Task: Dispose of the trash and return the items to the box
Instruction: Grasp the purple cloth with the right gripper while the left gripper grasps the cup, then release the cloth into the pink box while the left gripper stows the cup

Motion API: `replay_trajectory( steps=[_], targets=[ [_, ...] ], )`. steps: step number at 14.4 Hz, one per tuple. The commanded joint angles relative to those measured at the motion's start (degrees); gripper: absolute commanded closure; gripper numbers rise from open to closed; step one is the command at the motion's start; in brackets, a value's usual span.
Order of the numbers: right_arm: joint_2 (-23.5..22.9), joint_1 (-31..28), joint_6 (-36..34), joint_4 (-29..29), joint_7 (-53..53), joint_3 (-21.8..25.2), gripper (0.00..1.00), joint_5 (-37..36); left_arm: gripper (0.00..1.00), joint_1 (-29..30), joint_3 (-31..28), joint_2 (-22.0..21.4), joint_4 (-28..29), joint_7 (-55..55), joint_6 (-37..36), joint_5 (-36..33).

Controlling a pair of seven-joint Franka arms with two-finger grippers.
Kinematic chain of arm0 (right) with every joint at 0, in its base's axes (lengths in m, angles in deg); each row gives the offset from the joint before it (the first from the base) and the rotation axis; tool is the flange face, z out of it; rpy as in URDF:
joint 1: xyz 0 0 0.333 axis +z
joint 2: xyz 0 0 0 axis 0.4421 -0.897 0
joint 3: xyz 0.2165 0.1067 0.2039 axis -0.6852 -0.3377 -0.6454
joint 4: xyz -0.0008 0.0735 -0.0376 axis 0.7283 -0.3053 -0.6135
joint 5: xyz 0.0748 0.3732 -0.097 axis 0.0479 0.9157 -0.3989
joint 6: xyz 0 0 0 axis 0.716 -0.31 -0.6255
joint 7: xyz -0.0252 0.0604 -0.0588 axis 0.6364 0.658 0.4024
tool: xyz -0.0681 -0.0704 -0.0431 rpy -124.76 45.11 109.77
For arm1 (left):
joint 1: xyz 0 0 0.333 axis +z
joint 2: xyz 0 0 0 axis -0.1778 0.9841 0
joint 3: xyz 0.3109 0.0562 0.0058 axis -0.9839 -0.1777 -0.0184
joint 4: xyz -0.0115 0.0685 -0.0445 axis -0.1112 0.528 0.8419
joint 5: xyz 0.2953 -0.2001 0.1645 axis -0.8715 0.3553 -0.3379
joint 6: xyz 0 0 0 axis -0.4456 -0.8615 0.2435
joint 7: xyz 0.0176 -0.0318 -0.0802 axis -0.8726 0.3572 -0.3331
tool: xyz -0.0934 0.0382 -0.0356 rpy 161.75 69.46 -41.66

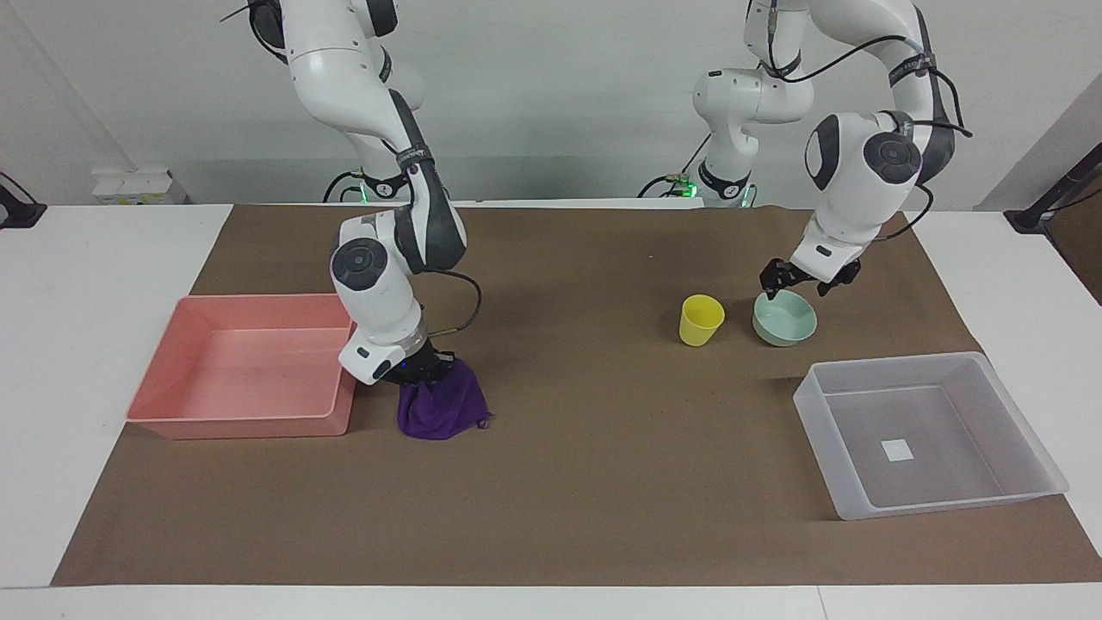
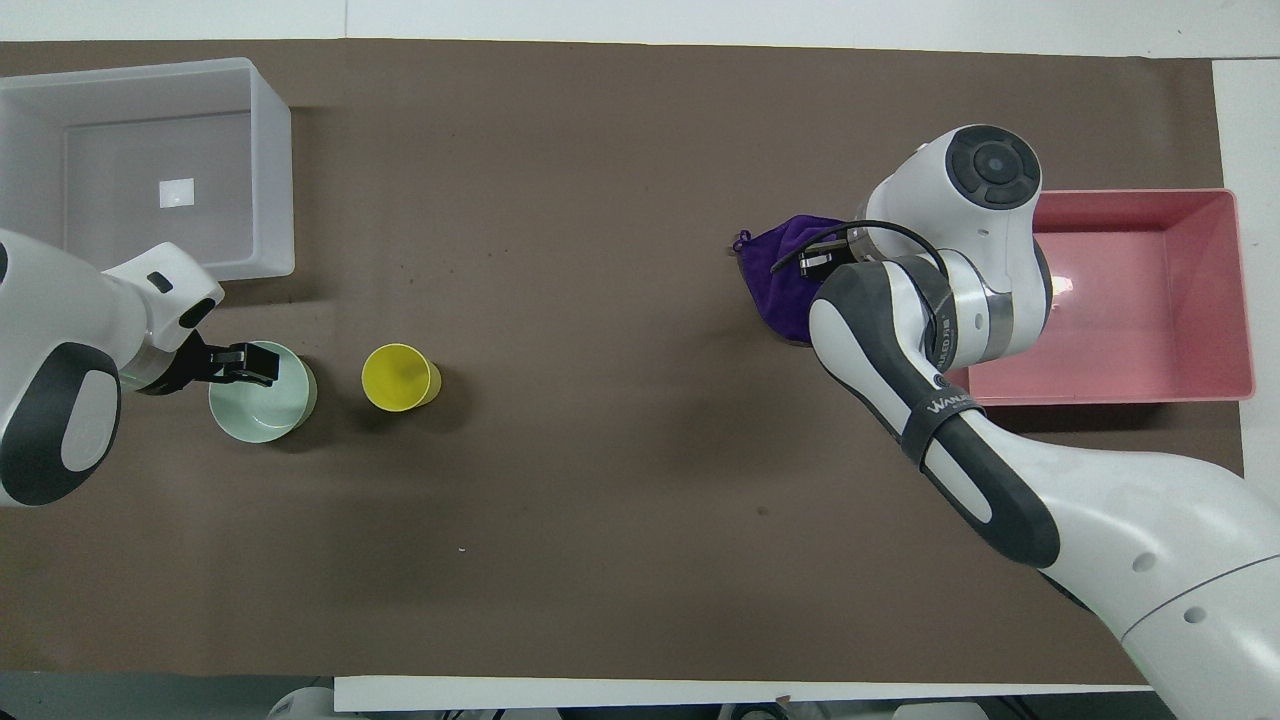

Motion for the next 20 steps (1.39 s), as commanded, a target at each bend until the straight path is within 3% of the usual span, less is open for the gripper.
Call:
replay_trajectory(
  steps=[1,2,3,4,5,9,13,16,18,20],
  targets=[
    [1.92,-0.55,-7.18,4.00,-0.67,0.26,1.00,-0.33,0.00,4.15,0.27,-0.37,8.15,-0.26,10.03,-1.34],
    [3.76,-0.99,-11.04,6.02,-0.67,0.26,1.00,-0.33,0.03,4.86,0.35,-0.20,10.19,-0.61,13.47,-1.34],
    [5.43,-1.51,-13.78,7.17,-0.67,0.26,1.00,-0.33,0.24,4.95,0.36,0.33,12.12,-1.66,16.29,-1.34],
    [7.71,-1.69,-15.81,7.62,-0.67,0.35,1.00,-0.33,0.75,4.95,0.44,0.51,13.36,-2.97,18.32,-1.34],
    [9.47,-2.13,-16.61,7.62,-0.67,0.43,1.00,-0.33,0.99,4.95,0.44,1.20,13.37,-2.20,19.29,-1.34],
    [16.50,-5.98,-25.21,8.68,0.03,0.52,1.00,-0.33,1.00,5.04,0.44,3.84,8.82,-2.28,16.78,-1.34],
    [18.19,-15.12,-28.66,8.15,7.49,0.52,1.00,-0.42,1.00,4.86,0.44,6.31,-7.59,-1.23,-3.14,-0.73],
    [18.36,-20.05,-27.44,6.14,12.15,0.52,1.00,-1.46,1.00,5.12,-0.25,8.05,-23.57,1.74,-18.45,3.64],
    [18.28,-22.43,-24.20,3.25,15.66,0.52,1.00,-2.61,1.00,7.74,-0.35,12.70,-32.12,2.64,-19.37,7.43],
    [17.75,-24.18,-19.63,-0.53,17.08,0.52,1.00,-3.40,1.00,8.55,-0.44,16.57,-34.61,2.46,-12.82,9.98]
  ],
)
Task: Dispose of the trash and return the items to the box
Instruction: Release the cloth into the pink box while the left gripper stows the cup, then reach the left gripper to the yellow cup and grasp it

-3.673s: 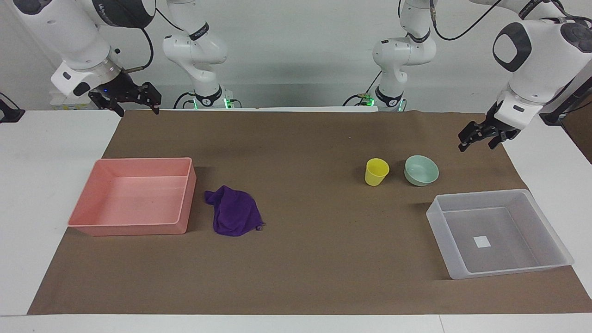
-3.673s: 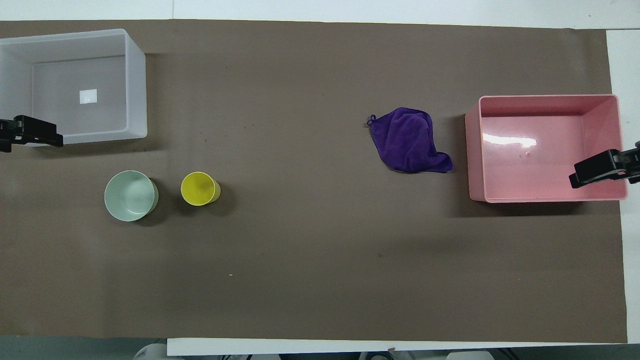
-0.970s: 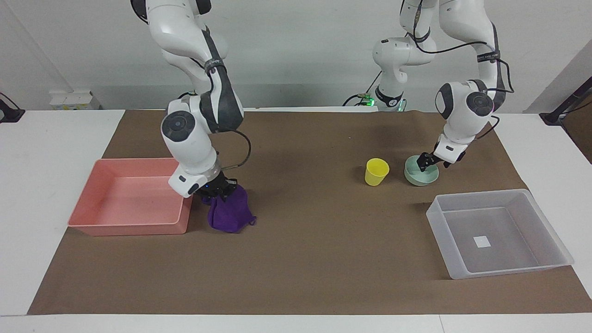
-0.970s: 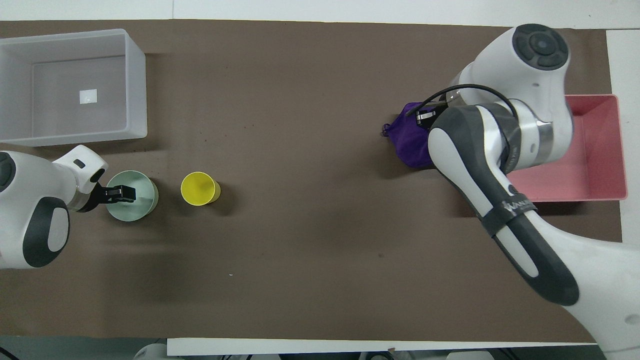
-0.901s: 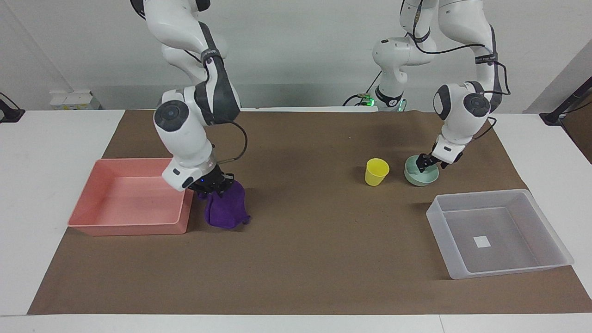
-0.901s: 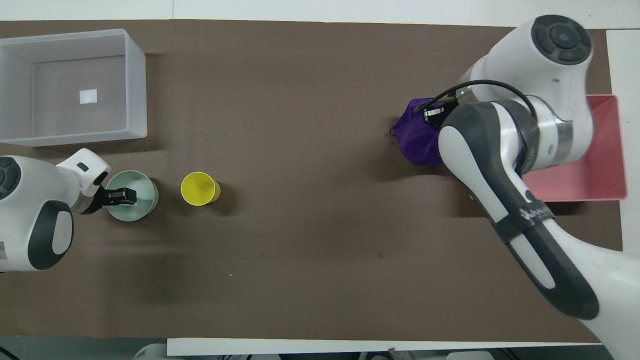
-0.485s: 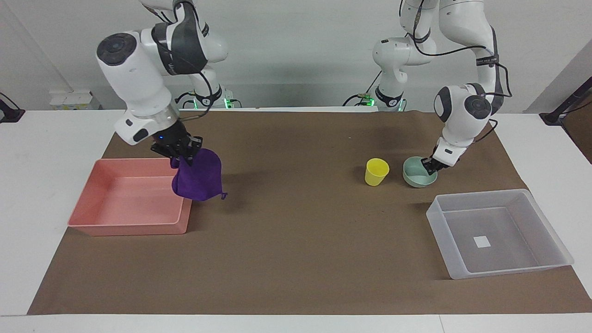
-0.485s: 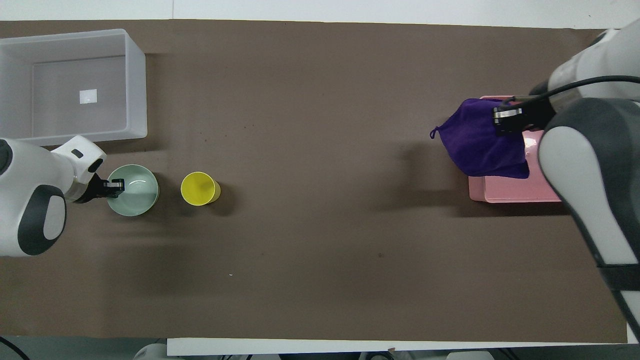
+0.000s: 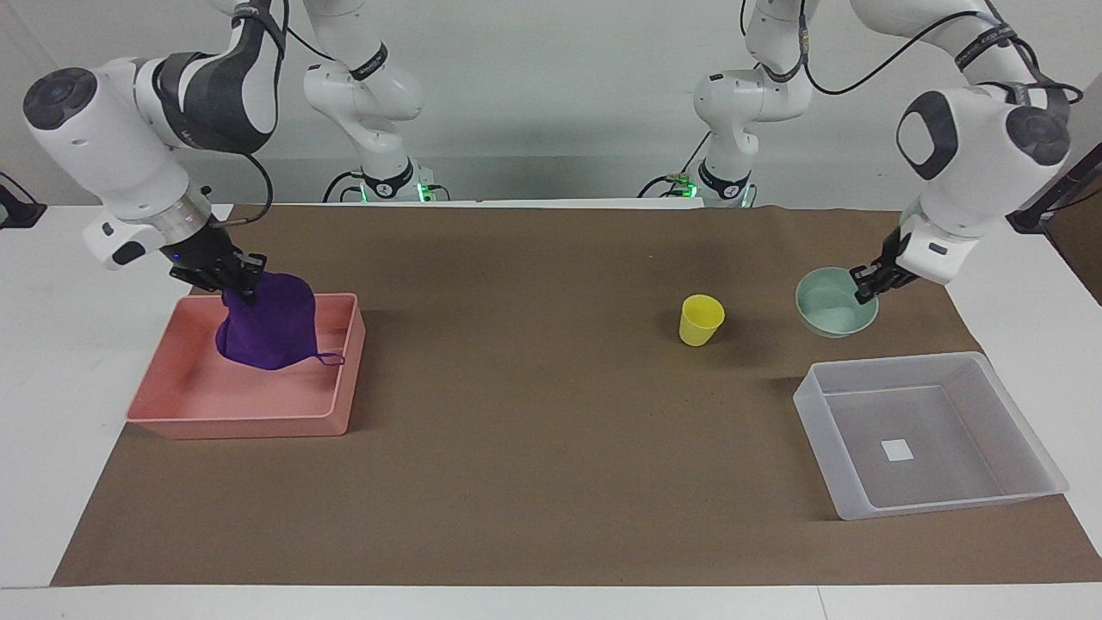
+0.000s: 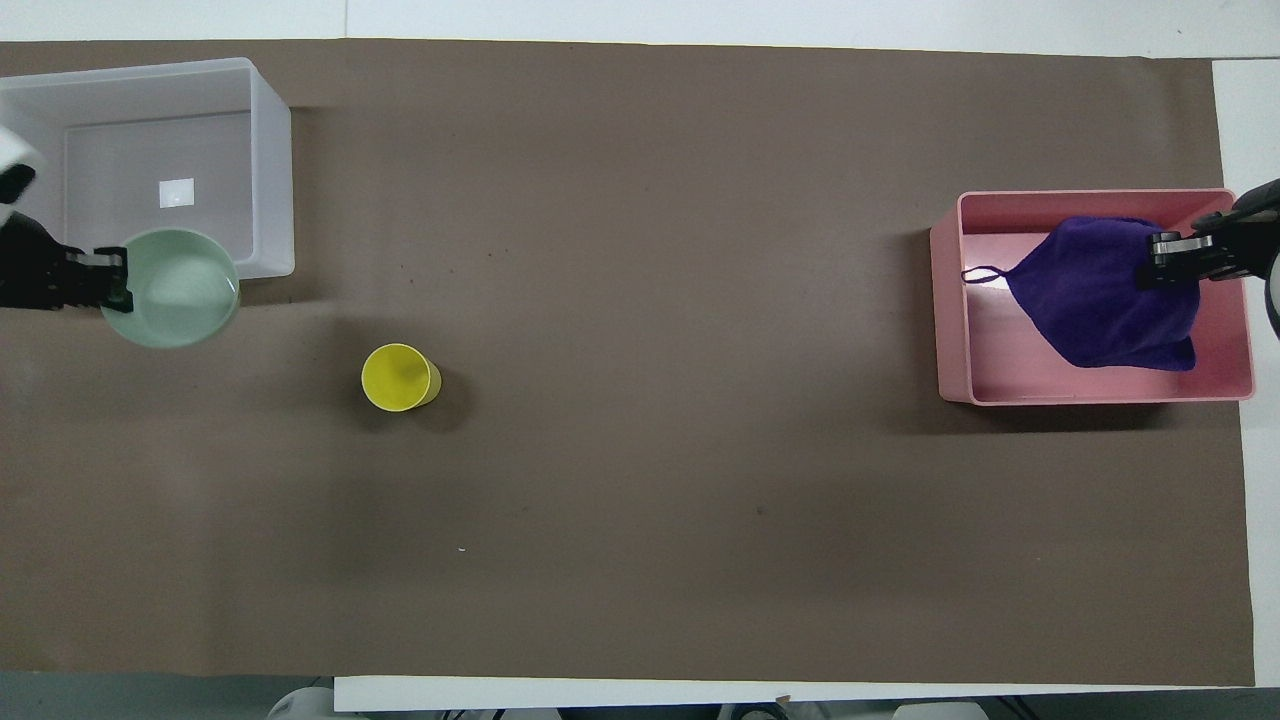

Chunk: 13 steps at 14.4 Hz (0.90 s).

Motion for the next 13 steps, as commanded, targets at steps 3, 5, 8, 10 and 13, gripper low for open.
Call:
replay_trajectory(
  steps=[3,5,8,10,13],
  targets=[
    [-2.68,-3.25,10.08,-7.52,3.18,-0.78,1.00,-1.60,1.00,3.95,-0.03,18.63,-14.91,1.39,11.03,3.58],
    [-4.01,-3.25,15.26,-10.51,3.18,-0.78,0.98,-1.69,1.00,3.88,-0.03,24.98,-20.13,1.39,12.61,3.40],
    [-5.33,-3.77,19.85,-13.42,3.27,-0.78,0.81,-1.77,0.97,6.16,-0.03,25.63,-13.59,3.05,20.76,2.61],
    [-5.42,-3.78,19.59,-13.16,3.18,-0.78,0.34,-1.86,0.01,4.94,-0.12,23.96,-10.49,4.81,24.48,2.61],
    [-5.25,-3.25,18.37,-11.85,3.01,-0.86,0.11,-1.86,0.00,4.06,-0.12,14.05,-8.98,3.94,18.36,2.79]
  ],
)
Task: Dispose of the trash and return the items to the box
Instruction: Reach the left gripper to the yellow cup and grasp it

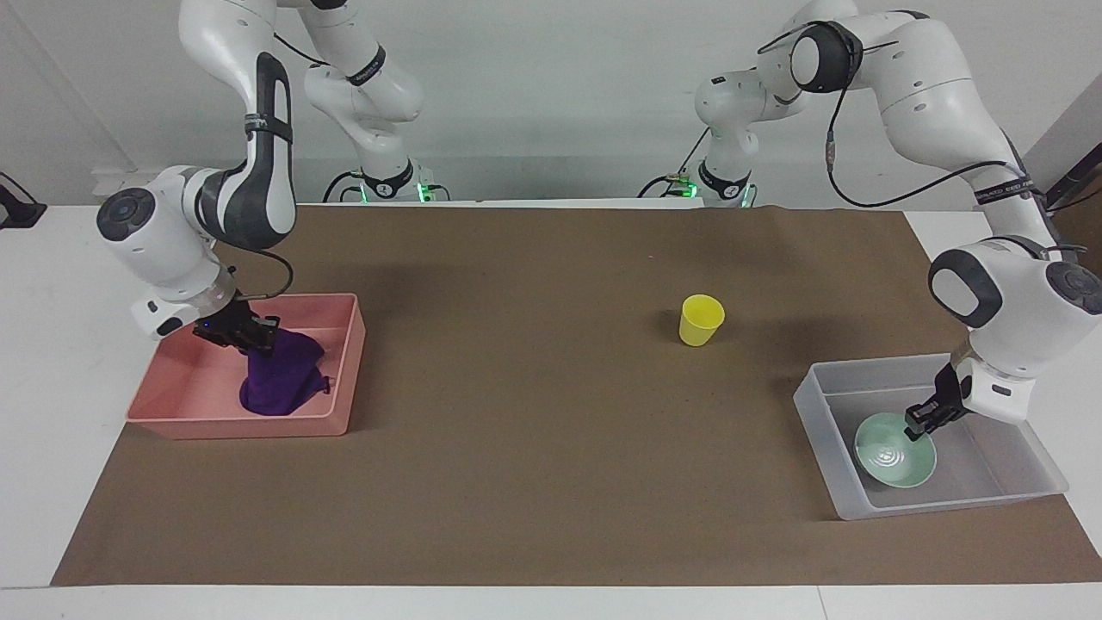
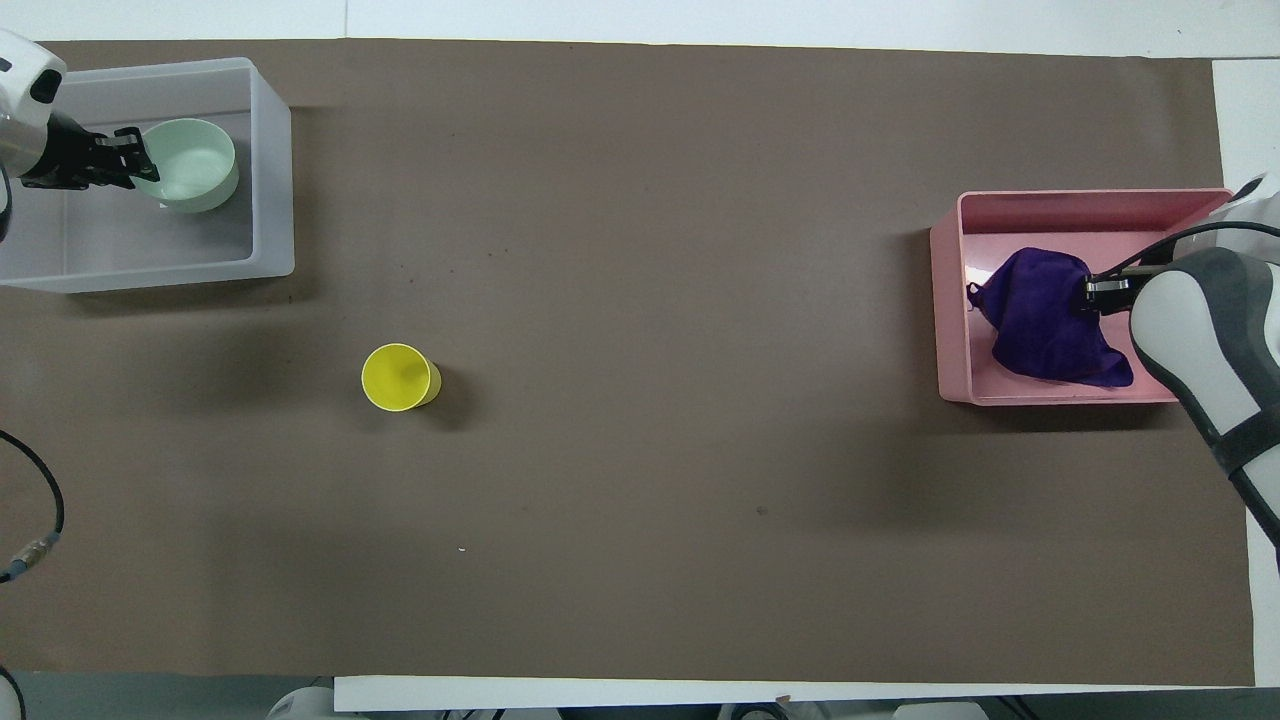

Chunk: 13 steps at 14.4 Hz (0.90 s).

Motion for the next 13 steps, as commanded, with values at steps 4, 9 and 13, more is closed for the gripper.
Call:
replay_trajectory(
  steps=[4,9,13],
  targets=[
    [1.51,1.80,-12.81,8.73,-0.36,-1.97,0.01,-0.47,0.00,-7.91,-0.44,-16.57,9.06,-8.38,-17.31,0.33],
    [2.30,5.94,-28.02,19.29,-5.29,-1.97,0.01,-0.82,0.00,-21.64,0.00,-31.52,42.01,-20.85,-1.04,0.33],
    [7.04,6.21,-33.93,19.57,-5.20,-2.06,0.01,-1.00,0.04,-26.92,0.18,-33.47,49.00,-24.55,1.54,0.42]
  ],
)
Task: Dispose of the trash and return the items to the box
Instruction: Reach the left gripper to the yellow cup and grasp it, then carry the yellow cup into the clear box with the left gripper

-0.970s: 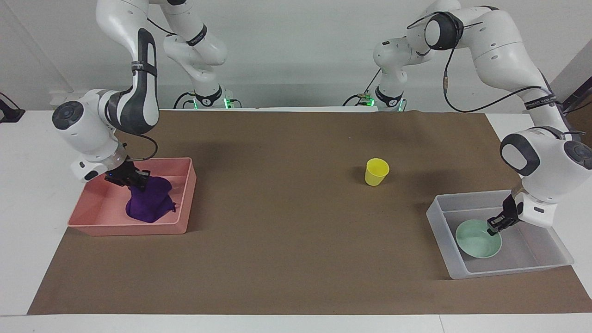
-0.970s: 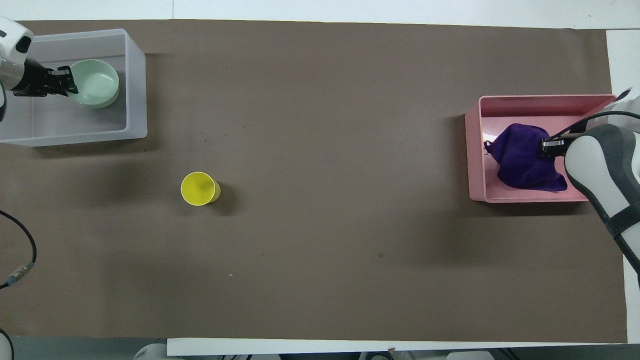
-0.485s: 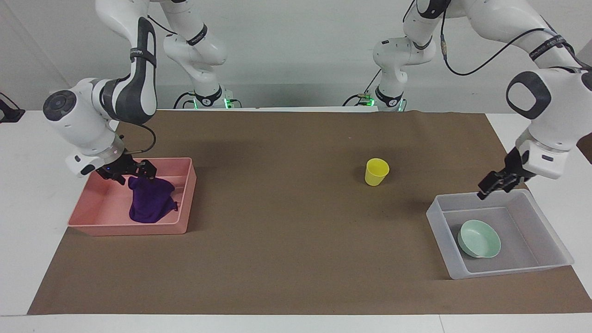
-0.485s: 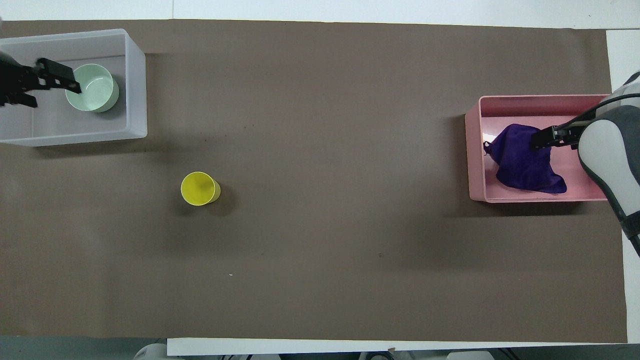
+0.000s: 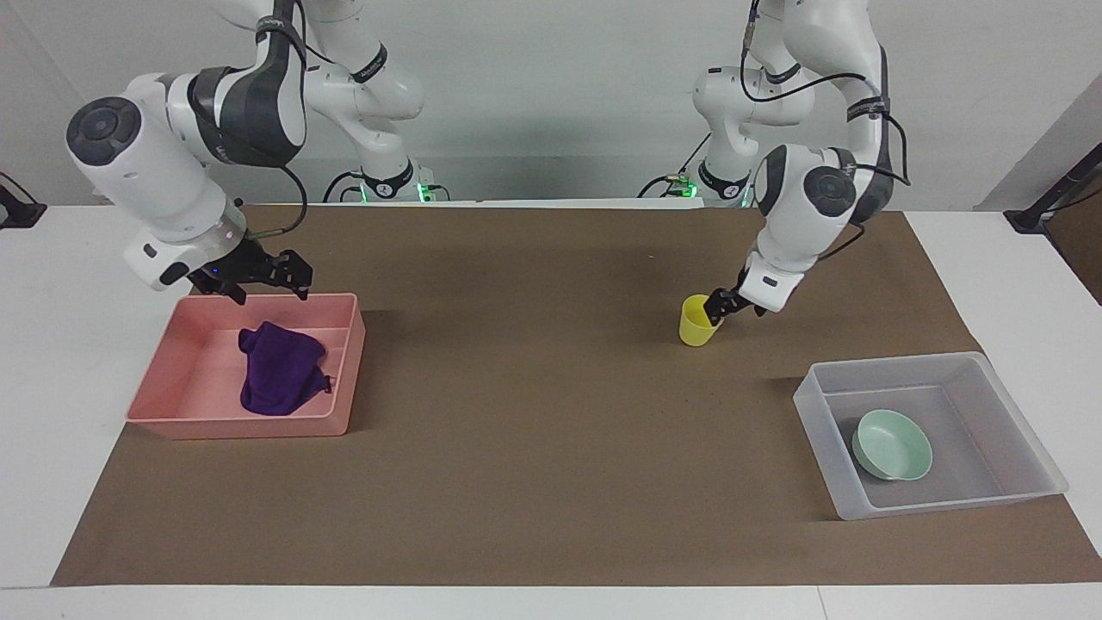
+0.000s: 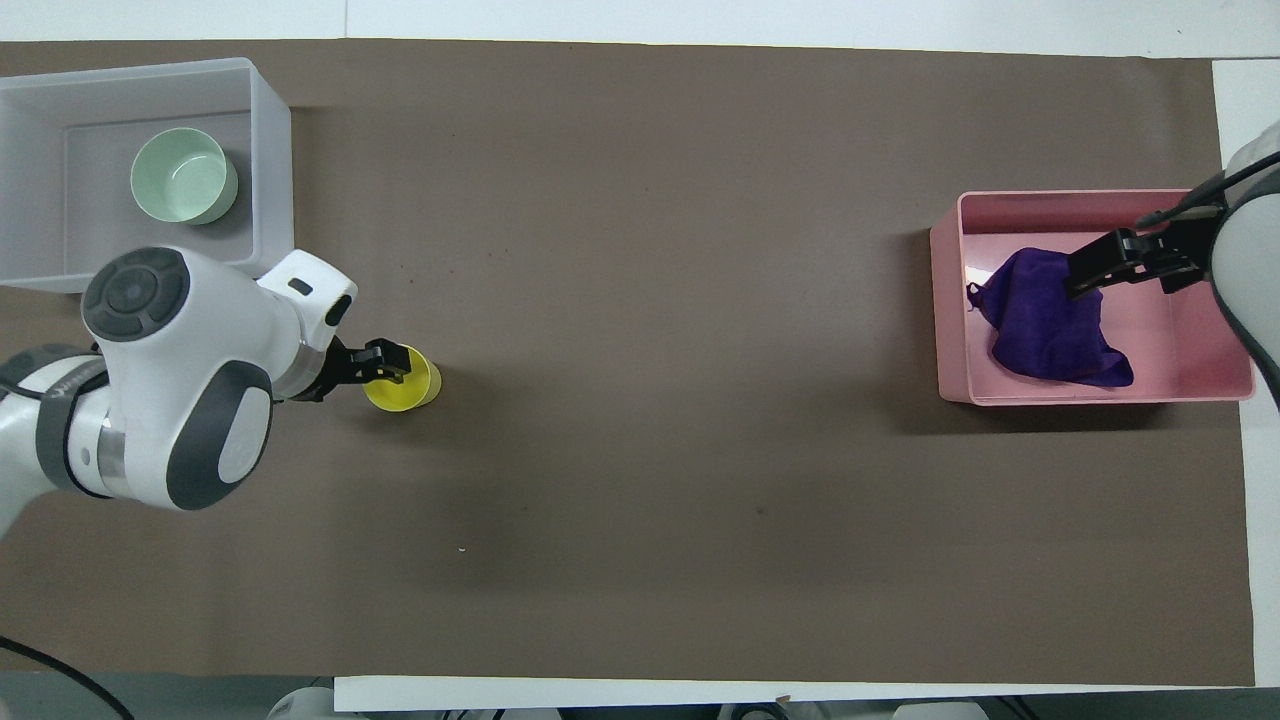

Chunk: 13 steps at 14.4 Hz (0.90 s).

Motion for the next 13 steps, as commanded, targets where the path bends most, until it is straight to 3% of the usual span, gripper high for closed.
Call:
replay_trajectory(
  steps=[1,2,7,9,13],
  targets=[
    [3.10,-0.54,-3.40,-0.14,0.04,-0.43,0.01,-0.89,0.59,-4.04,-0.95,-2.98,5.80,-6.36,5.09,0.37],
    [4.06,-0.54,-4.98,-0.14,0.22,-0.51,0.01,-0.89,1.00,-5.19,-1.04,-2.54,6.86,-7.88,7.72,0.37],
    [7.14,-0.45,-8.16,-0.85,1.62,-0.78,0.01,0.34,1.00,-3.19,-1.39,-1.04,5.46,-4.91,10.30,0.37],
    [7.32,-0.54,-8.07,-0.76,1.80,-0.96,0.01,0.34,1.00,-0.03,-1.47,2.90,-3.72,-3.42,6.38,0.19],
    [7.41,-0.54,-7.98,-0.93,1.71,-0.96,0.01,0.34,1.00,10.41,-1.56,4.93,-25.94,1.84,-13.65,-3.06]
  ],
)
